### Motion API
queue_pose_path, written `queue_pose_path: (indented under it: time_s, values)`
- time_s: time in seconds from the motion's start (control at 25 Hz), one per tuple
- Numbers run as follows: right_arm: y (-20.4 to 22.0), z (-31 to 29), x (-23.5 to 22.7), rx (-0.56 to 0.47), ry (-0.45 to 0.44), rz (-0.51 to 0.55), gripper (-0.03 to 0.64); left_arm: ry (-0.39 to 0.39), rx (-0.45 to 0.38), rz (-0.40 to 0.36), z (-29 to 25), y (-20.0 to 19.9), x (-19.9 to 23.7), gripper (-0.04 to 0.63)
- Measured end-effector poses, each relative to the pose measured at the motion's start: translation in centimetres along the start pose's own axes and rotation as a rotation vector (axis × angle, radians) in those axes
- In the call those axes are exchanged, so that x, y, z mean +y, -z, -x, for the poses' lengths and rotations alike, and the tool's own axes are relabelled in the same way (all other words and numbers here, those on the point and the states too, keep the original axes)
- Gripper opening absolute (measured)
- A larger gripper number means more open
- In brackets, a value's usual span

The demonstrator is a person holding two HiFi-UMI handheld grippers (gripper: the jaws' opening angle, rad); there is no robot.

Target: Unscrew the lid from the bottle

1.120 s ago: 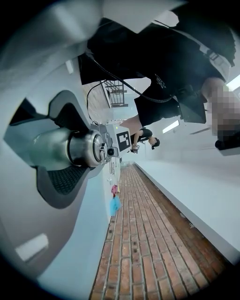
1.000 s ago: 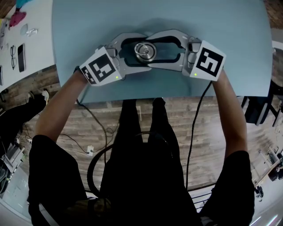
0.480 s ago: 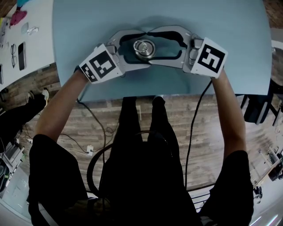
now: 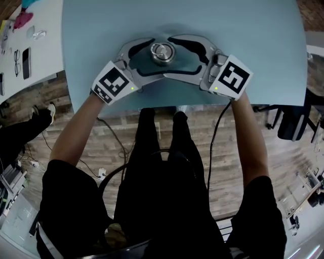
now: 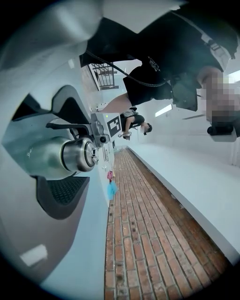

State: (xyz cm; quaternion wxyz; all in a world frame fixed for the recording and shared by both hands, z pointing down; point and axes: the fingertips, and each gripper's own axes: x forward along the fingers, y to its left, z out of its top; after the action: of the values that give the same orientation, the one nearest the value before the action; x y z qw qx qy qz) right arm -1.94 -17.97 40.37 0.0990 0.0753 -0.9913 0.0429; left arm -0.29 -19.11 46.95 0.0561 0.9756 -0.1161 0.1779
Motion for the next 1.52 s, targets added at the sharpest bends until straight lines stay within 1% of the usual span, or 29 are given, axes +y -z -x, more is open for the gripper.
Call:
queue_pose_path:
  time_s: [0.16, 0.36, 0.44, 0.56, 0.64, 0.72, 0.88, 0.96, 1.08, 1.2, 1.28, 1.36, 1.52]
  values:
    - [0.1, 0.0, 0.0, -0.026, 0.086, -0.054, 0.344, -0.064, -0.037, 0.043, 0.2, -0.3, -0.1, 0.437]
    - [-0.4, -0.4, 0.2, -0.061, 0.134, -0.065, 0.347, -0.105, -0.058, 0.071, 0.5, -0.2, -0.6, 0.437]
    - [-0.3, -0.3, 0.1, -0.061, 0.166, -0.070, 0.348, -0.126, -0.066, 0.082, 0.6, -0.1, -0.6, 0.437]
    - [-0.2, -0.3, -0.5, -0.070, 0.238, -0.083, 0.348, -0.182, -0.082, 0.113, 1.1, 0.4, -0.1, 0.437]
    - [0.1, -0.1, -1.0, -0.082, 0.278, -0.113, 0.348, -0.223, -0.102, 0.137, 1.2, 0.3, 0.3, 0.437]
    - [0.2, 0.1, -1.0, -0.091, 0.302, -0.140, 0.348, -0.258, -0.123, 0.160, 1.3, 0.0, 0.5, 0.437]
    - [0.3, -0.2, -0.4, -0.086, 0.343, -0.147, 0.347, -0.326, -0.154, 0.195, 1.3, -0.2, 0.5, 0.437]
    - [0.3, -0.4, -0.3, -0.080, 0.374, -0.135, 0.347, -0.365, -0.155, 0.183, 1.2, -0.3, 0.2, 0.442]
    - [-0.3, -0.7, -0.4, -0.073, 0.425, -0.074, 0.345, -0.431, -0.141, 0.157, 0.9, -0.4, 0.2, 0.445]
    - [0.1, -0.8, -0.9, -0.011, 0.499, -0.016, 0.336, -0.497, -0.141, 0.173, 0.6, -0.2, 0.6, 0.445]
    - [0.5, -1.0, -1.2, 0.032, 0.532, 0.001, 0.319, -0.540, -0.147, 0.184, 0.4, -0.2, 1.0, 0.443]
    - [0.6, -1.4, -1.3, 0.047, 0.540, -0.002, 0.311, -0.564, -0.157, 0.191, 0.0, -0.5, 1.3, 0.442]
    - [0.5, -1.8, -1.6, 0.050, 0.553, -0.009, 0.296, -0.582, -0.168, 0.185, -0.6, -1.0, 1.7, 0.439]
